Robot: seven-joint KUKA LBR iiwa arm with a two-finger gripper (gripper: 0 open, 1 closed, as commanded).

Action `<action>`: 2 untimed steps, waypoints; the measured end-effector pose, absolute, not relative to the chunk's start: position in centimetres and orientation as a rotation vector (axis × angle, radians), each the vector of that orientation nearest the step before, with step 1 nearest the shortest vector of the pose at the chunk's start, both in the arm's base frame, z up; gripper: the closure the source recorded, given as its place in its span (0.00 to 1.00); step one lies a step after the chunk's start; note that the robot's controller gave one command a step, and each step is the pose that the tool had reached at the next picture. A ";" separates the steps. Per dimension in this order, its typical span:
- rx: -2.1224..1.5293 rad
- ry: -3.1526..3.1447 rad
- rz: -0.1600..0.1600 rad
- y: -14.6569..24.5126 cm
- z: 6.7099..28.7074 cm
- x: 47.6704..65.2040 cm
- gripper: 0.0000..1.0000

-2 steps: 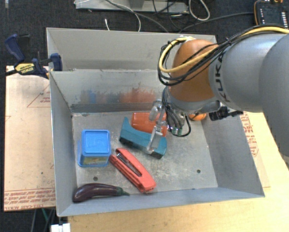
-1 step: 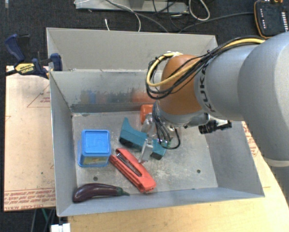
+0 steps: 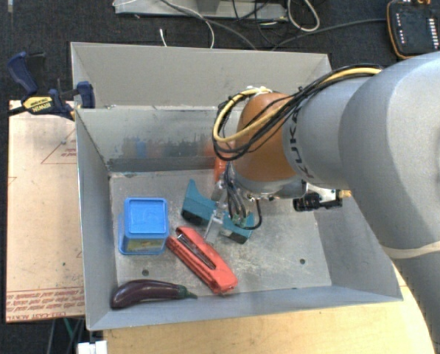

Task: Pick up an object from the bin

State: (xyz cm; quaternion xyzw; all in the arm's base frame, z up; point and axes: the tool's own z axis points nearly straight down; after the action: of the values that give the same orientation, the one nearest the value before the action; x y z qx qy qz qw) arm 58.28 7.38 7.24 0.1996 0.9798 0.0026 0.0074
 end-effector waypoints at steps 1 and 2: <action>0.910 3.022 0.001 7.4 7.2 58.7 1.00; 0.909 3.022 0.000 7.4 7.2 58.7 1.00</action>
Offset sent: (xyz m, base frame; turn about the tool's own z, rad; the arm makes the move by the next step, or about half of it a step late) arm 0.0000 0.0000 0.0000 0.0000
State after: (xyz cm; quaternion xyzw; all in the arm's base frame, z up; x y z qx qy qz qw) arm 58.74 7.41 7.22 0.2882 0.9576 0.0001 -0.0073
